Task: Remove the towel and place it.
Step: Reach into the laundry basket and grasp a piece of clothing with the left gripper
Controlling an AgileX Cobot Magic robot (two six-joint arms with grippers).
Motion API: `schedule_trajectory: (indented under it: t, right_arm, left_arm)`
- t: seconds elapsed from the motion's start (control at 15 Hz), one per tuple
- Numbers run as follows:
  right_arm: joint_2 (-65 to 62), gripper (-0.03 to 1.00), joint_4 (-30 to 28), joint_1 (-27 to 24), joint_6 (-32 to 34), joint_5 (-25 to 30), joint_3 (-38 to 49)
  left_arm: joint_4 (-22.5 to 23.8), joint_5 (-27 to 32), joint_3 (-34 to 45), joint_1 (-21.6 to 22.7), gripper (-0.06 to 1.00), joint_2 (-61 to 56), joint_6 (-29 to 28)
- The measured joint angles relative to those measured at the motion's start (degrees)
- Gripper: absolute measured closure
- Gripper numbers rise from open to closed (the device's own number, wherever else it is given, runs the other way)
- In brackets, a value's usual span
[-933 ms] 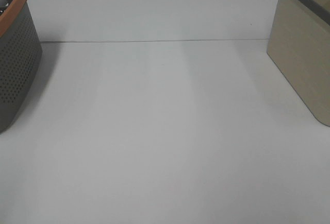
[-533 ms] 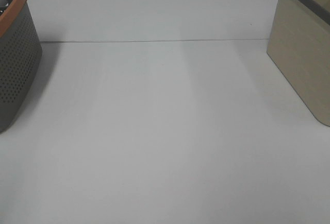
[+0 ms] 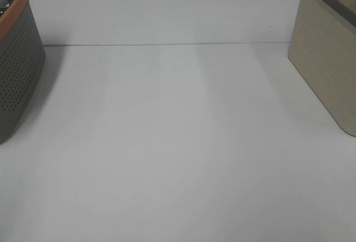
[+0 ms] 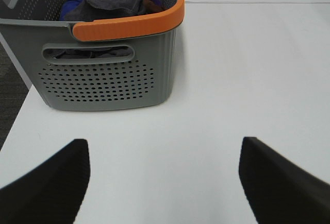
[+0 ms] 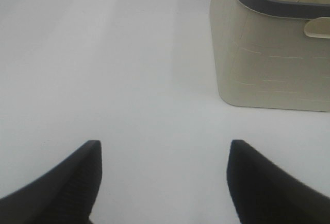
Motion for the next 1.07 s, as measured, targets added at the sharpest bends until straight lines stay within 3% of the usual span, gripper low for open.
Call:
schedule_trajectory:
  t: [1.07]
  right_arm:
    - [0.0, 0.28, 0.0, 0.0, 0.0, 0.0, 0.0]
  left_arm:
    - [0.0, 0.0, 0.0, 0.0, 0.2, 0.0, 0.69]
